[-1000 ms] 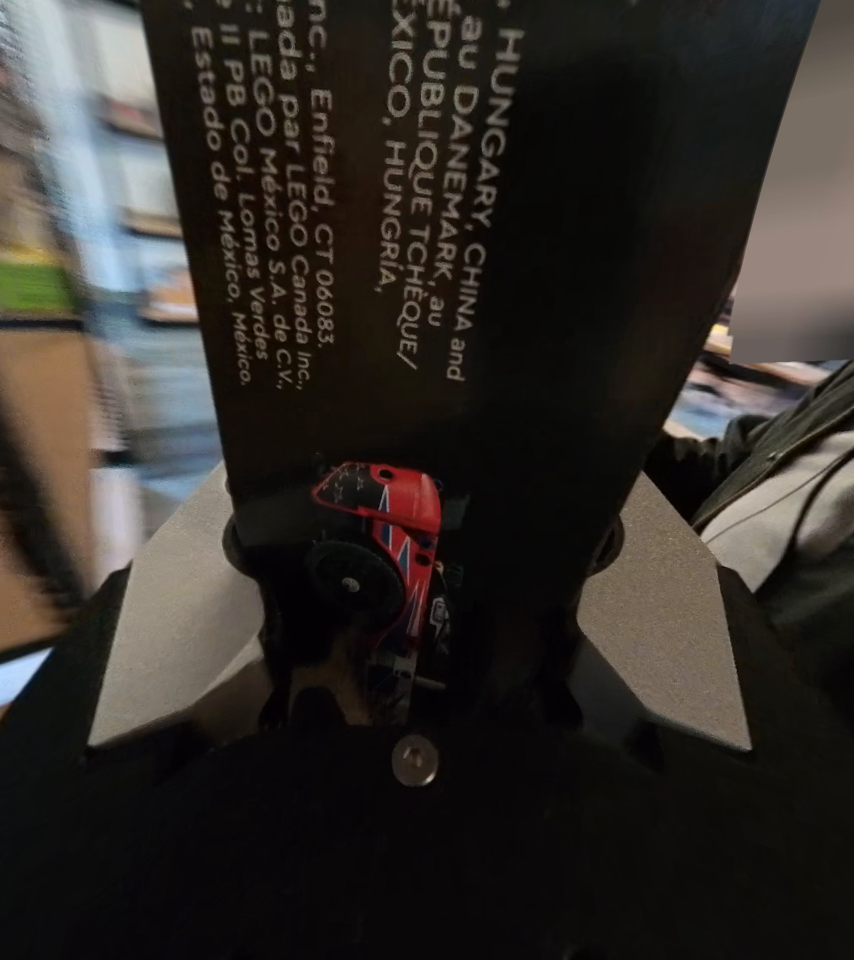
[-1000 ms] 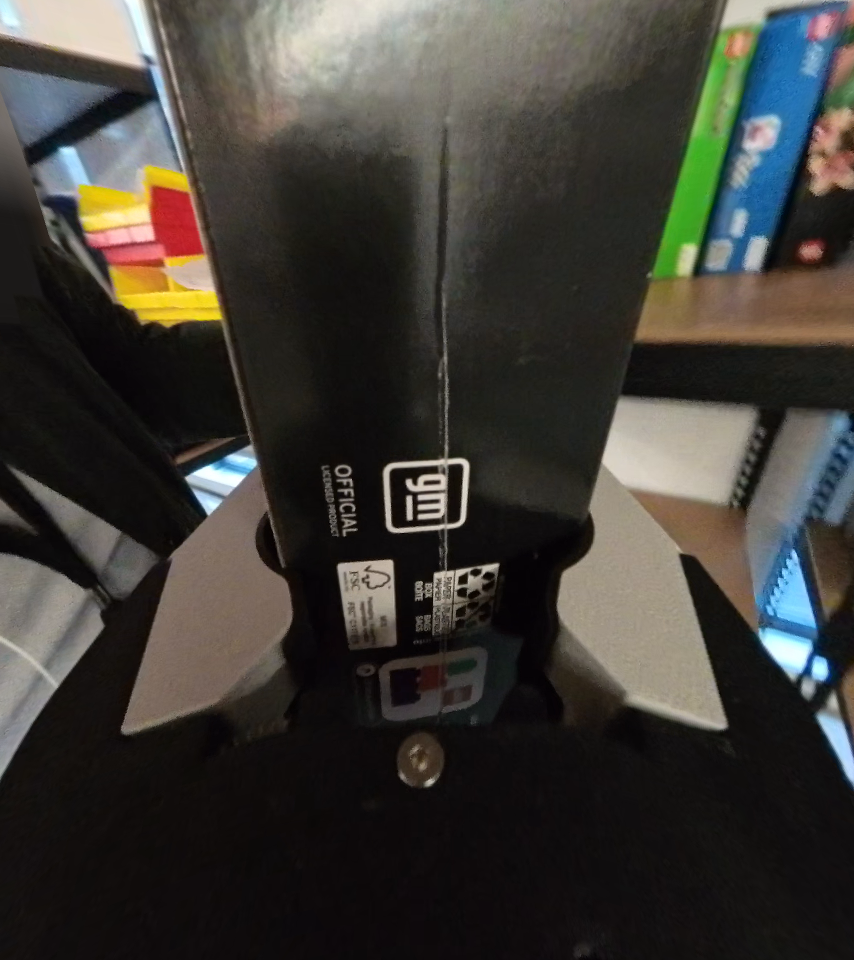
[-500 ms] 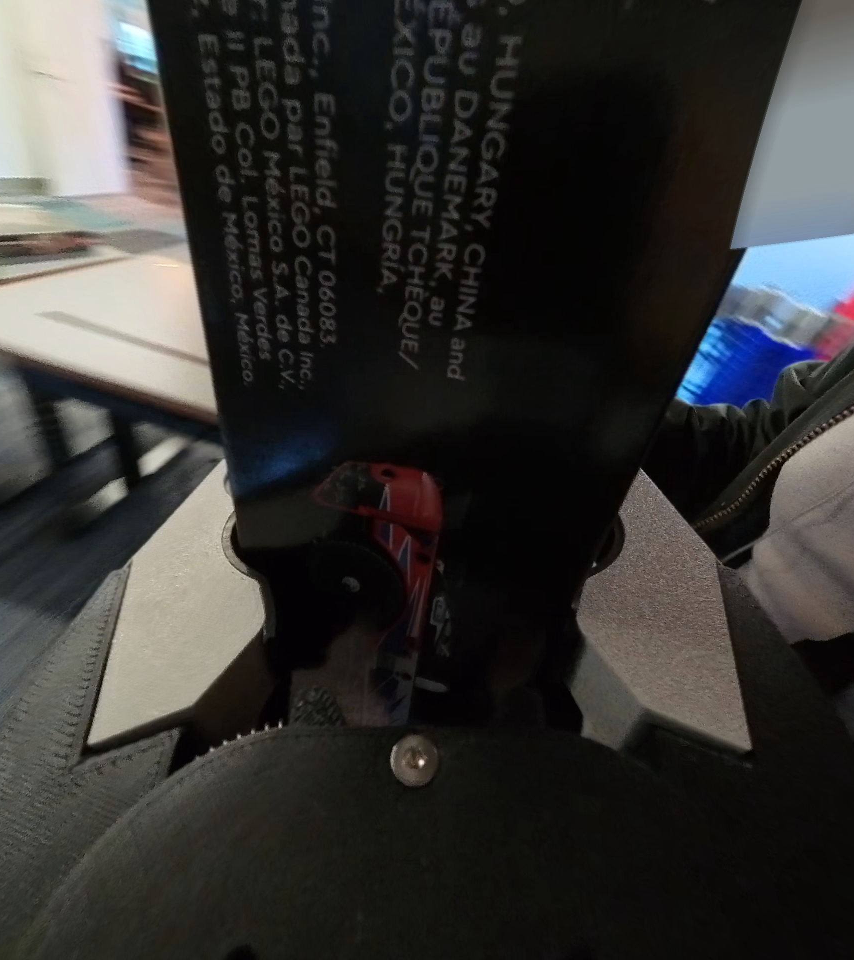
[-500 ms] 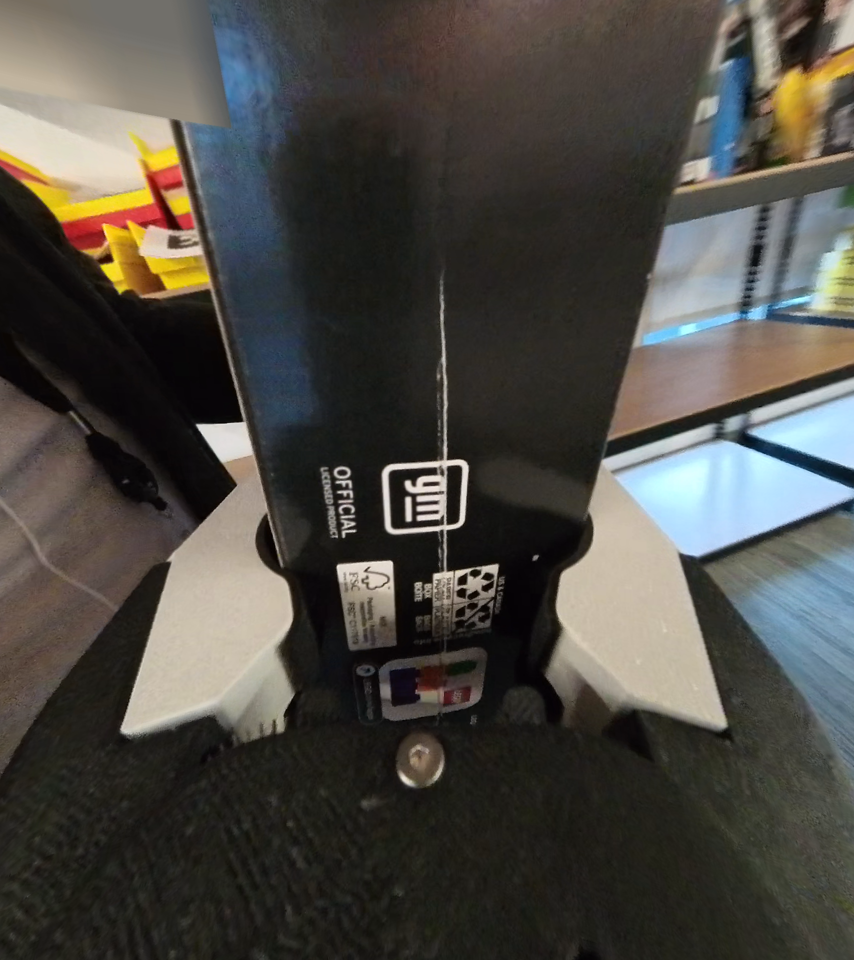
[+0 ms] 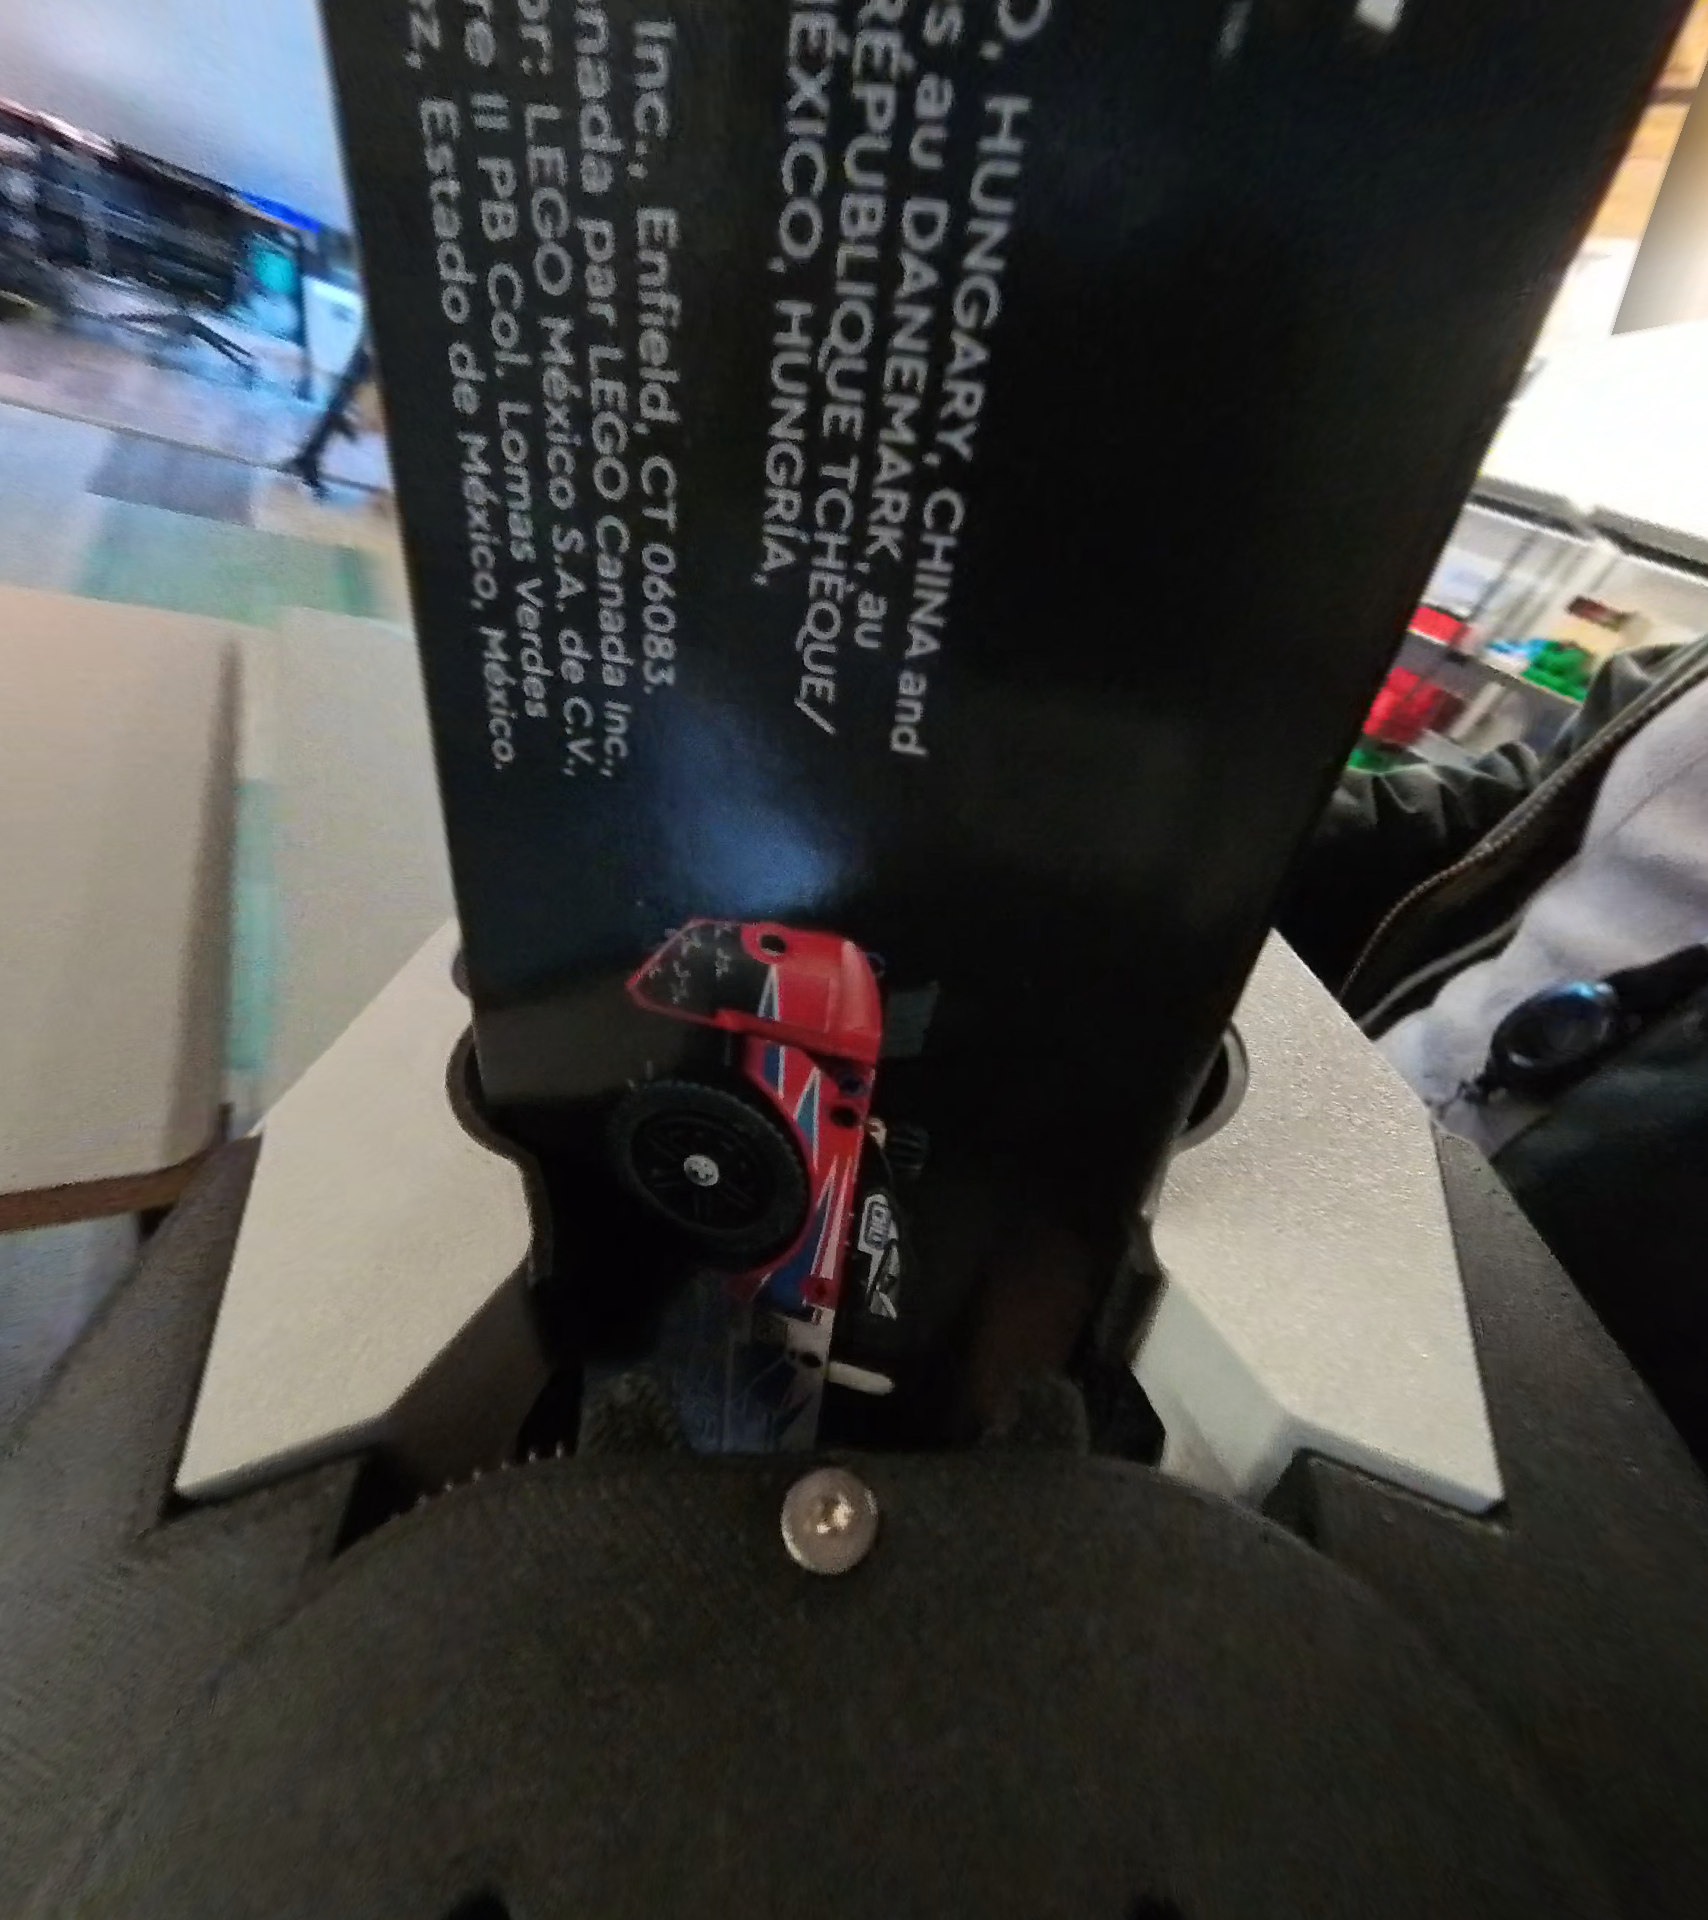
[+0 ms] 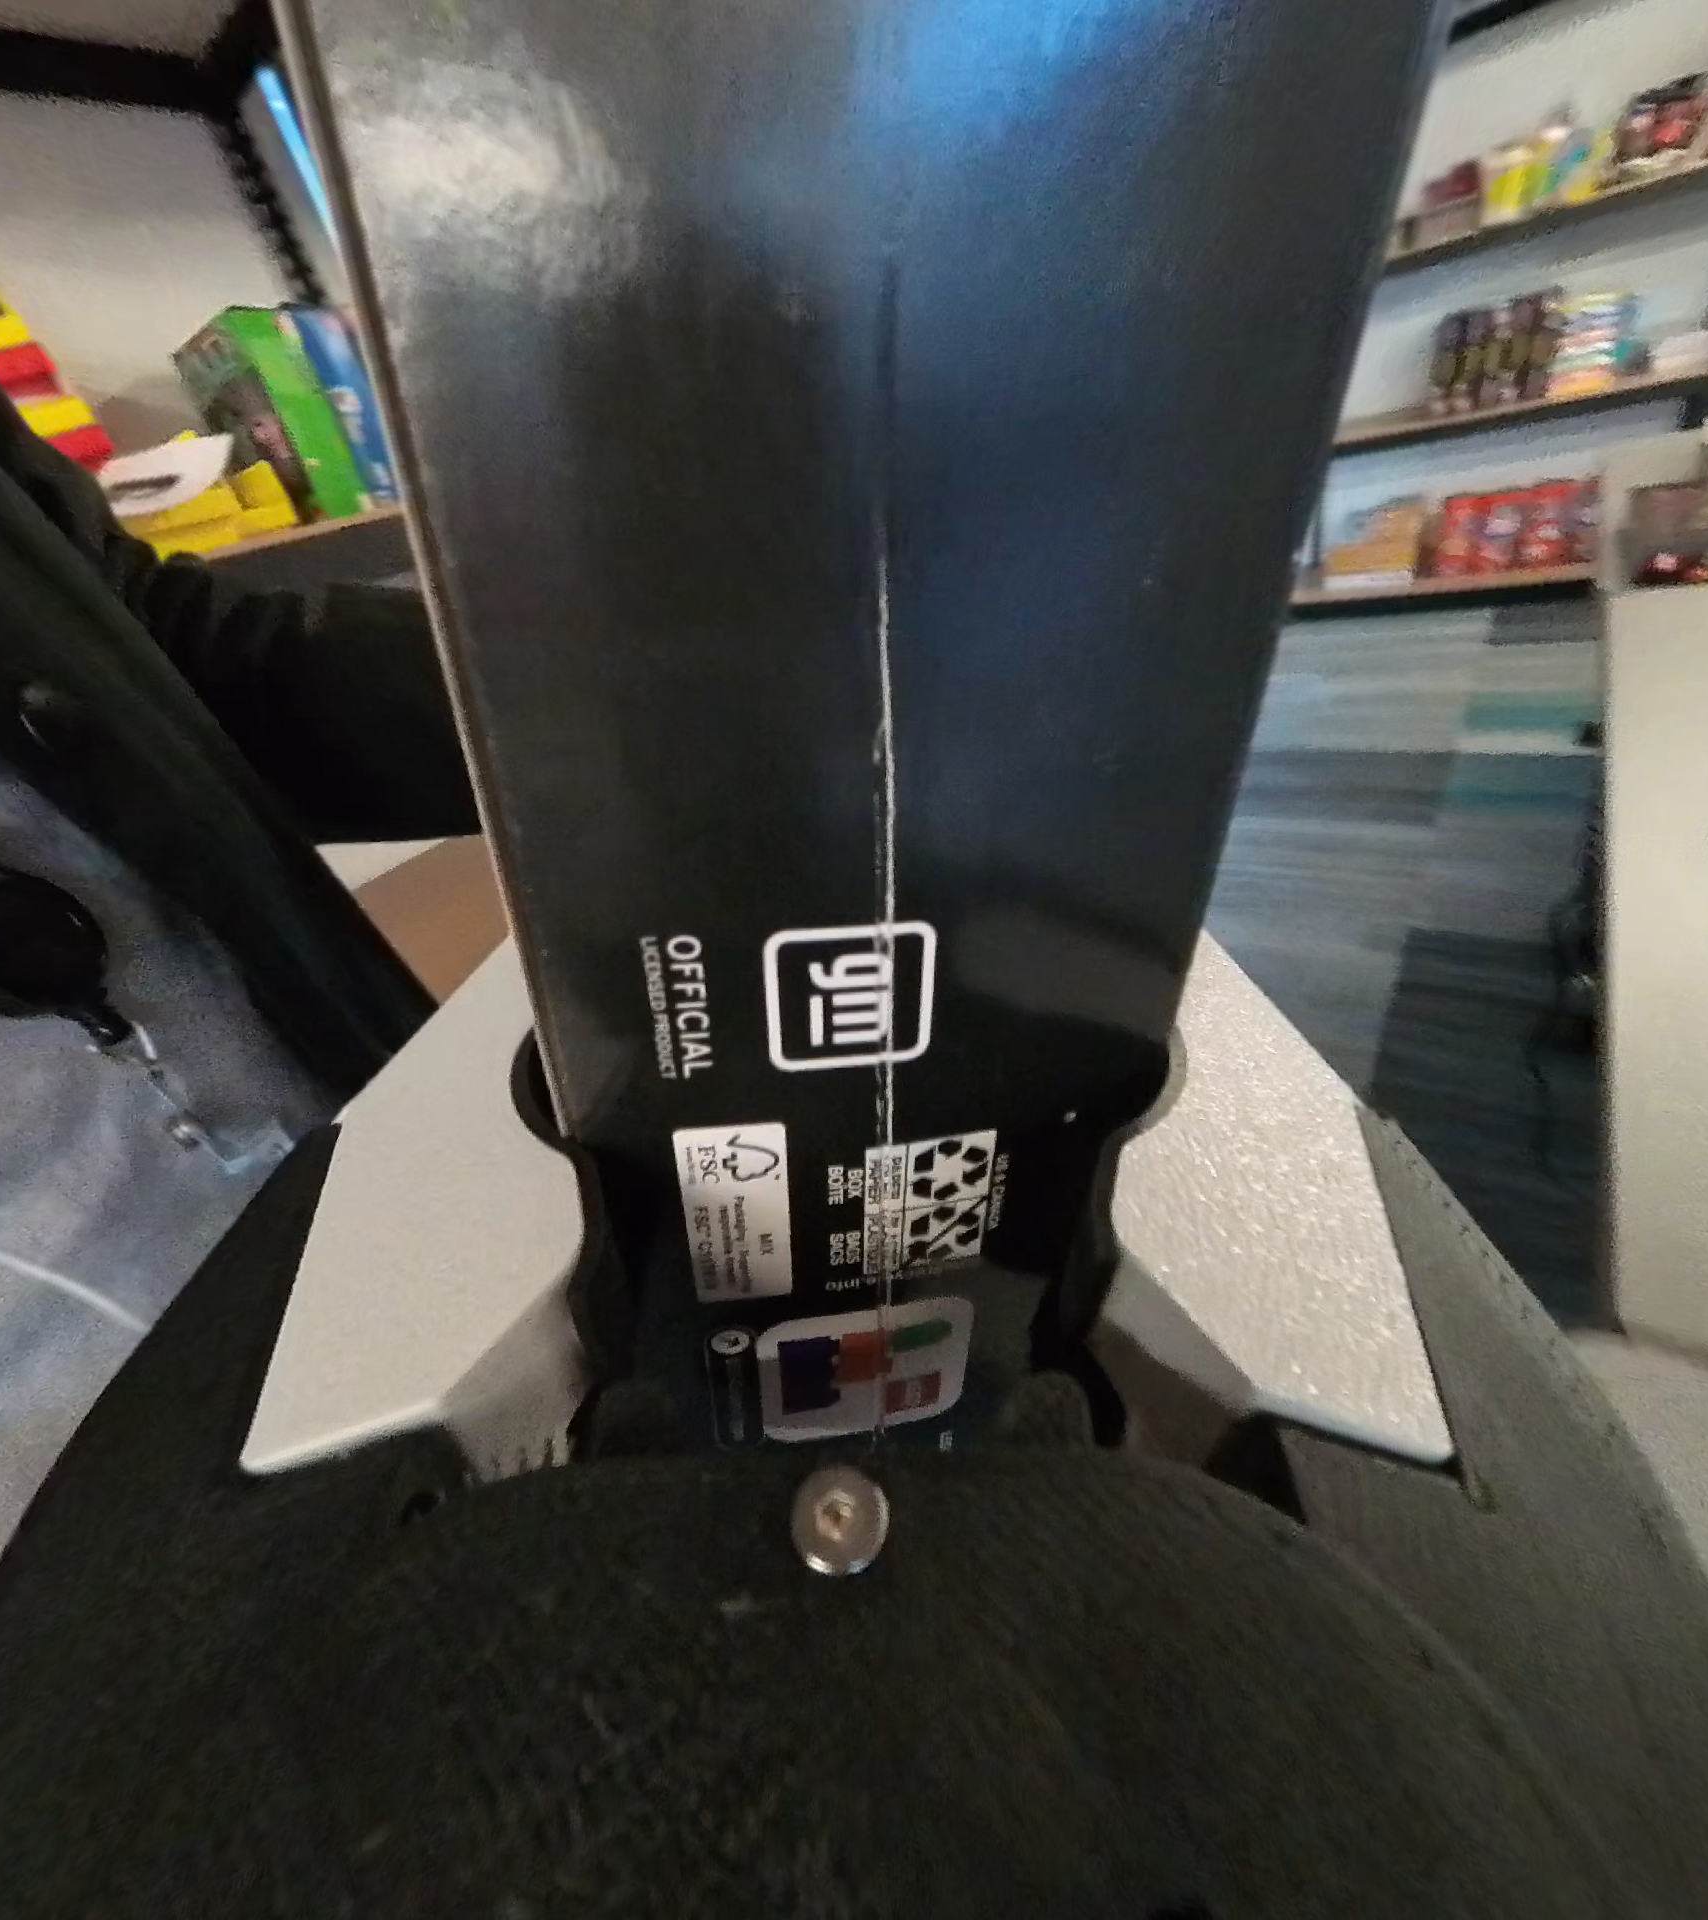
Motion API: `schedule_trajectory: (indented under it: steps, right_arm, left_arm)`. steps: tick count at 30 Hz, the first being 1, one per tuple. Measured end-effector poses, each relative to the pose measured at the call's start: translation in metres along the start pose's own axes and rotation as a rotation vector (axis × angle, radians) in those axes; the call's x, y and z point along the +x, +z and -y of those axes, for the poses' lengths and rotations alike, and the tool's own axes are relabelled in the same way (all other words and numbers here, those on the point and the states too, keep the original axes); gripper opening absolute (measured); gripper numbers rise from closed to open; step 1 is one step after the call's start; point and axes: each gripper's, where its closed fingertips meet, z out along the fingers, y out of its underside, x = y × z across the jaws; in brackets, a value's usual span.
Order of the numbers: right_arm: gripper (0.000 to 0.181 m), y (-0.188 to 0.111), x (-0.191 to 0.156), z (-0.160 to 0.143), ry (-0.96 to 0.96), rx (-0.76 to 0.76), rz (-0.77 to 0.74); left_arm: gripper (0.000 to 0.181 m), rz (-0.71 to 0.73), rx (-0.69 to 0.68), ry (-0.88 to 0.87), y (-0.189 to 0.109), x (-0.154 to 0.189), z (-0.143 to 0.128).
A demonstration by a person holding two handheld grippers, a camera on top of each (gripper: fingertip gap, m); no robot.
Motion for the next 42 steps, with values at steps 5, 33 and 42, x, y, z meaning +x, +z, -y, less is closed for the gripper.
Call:
schedule_trajectory:
  steps: [5,33,42]
  right_arm:
    - [0.11,-0.092,0.015,-0.024,-0.003,0.043,-0.16]
    - [0.106,-0.336,0.186,-0.081,-0.186,0.127,-0.743]
    - [0.123,-0.343,0.166,-0.059,-0.093,0.029,-0.783]
  left_arm:
    - [0.133,-0.148,-0.112,0.023,0.096,0.01,-0.021]
    - [0.126,-0.676,-0.214,0.23,0.419,-0.095,-0.087]
    - [0.115,-0.601,-0.082,0.315,0.378,-0.085,0.003]
